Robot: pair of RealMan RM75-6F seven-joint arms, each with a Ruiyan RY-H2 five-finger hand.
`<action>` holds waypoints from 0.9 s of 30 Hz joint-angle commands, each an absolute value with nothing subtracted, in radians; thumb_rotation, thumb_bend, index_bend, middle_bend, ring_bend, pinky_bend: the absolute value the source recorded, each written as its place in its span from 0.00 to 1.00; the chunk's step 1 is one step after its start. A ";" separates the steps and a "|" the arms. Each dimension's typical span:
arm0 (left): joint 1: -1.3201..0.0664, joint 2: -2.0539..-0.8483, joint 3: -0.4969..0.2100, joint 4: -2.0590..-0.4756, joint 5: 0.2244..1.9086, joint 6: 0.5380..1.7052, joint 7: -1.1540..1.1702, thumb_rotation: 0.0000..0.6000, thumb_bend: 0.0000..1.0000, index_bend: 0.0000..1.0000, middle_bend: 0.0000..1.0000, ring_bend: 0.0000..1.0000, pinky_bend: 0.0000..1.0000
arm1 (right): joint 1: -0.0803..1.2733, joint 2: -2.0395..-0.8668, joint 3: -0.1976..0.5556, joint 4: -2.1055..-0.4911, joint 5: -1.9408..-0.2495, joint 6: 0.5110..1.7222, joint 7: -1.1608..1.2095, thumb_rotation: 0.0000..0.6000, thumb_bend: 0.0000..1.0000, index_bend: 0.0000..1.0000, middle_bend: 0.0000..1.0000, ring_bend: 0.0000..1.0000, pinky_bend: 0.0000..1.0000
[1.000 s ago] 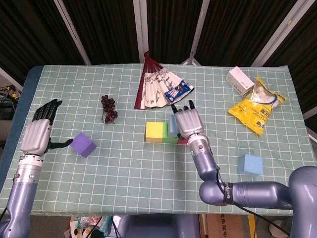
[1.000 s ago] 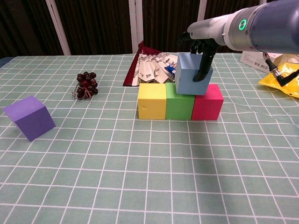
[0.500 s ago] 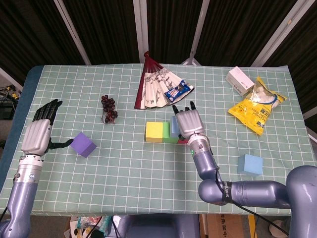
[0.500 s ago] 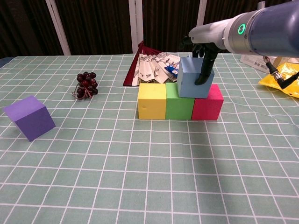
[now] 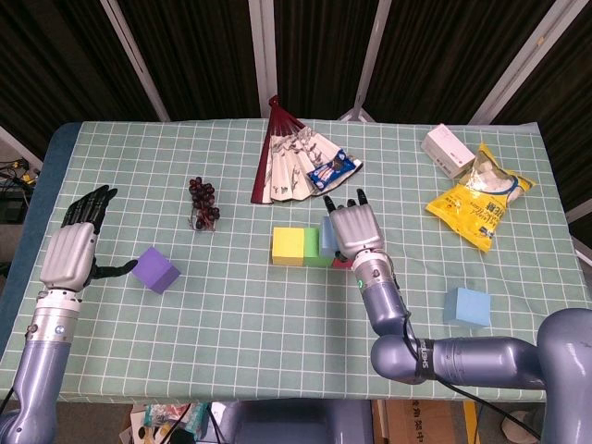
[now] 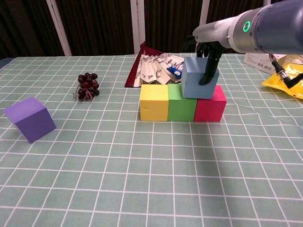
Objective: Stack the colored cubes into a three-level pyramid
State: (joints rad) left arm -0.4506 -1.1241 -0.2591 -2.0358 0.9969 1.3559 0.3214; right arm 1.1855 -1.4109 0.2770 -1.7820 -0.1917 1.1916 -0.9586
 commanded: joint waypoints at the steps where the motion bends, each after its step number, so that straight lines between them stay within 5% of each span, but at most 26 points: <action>1: -0.451 -1.124 -0.259 -2.037 0.997 1.356 0.322 1.00 0.12 0.00 0.01 0.00 0.00 | 1.186 -1.409 0.276 -1.783 -0.190 1.193 -0.960 1.00 0.28 0.09 0.44 0.23 0.00; 27: -0.451 -1.121 -0.256 -2.043 0.998 1.358 0.326 1.00 0.12 0.00 0.01 0.00 0.00 | 1.187 -1.412 0.276 -1.788 -0.180 1.208 -0.957 1.00 0.28 0.09 0.44 0.23 0.00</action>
State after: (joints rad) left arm -0.4508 -1.1206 -0.2559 -2.0433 0.9977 1.3580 0.3263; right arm 1.1869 -1.4120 0.2765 -1.7876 -0.1802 1.2080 -0.9566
